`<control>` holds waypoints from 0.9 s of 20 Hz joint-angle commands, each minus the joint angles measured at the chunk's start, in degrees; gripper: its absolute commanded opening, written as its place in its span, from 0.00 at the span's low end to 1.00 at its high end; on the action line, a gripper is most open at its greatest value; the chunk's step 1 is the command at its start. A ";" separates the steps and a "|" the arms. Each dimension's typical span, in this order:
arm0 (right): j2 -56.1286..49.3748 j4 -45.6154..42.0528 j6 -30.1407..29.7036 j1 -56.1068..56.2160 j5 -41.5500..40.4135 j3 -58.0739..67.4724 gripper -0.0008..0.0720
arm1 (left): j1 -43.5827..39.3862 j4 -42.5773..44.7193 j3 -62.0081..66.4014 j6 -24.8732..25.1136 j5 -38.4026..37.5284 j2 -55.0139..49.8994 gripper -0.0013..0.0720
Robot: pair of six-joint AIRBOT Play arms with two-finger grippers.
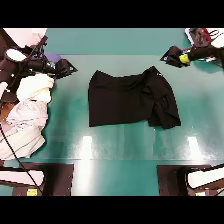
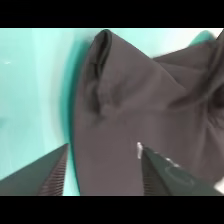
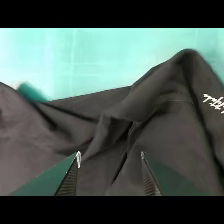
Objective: Fold the shirts.
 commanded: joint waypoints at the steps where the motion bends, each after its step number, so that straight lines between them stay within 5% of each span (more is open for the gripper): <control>1: 4.76 -0.02 -2.54 -3.52 7.56 -0.85 0.60 | 1.29 5.77 -1.31 0.13 -13.90 1.44 0.69; 7: 20.98 0.07 -4.79 -7.52 8.31 -19.98 0.60 | -4.46 3.76 -33.81 1.29 -3.23 13.40 0.69; 9: 24.90 0.09 -4.79 -7.93 6.82 -24.72 0.37 | -7.34 -0.96 -40.63 3.74 -0.74 14.43 0.69; 18: 34.84 0.04 -4.79 -7.93 3.65 -33.16 0.35 | -12.76 -7.37 -45.09 3.74 7.19 14.29 0.68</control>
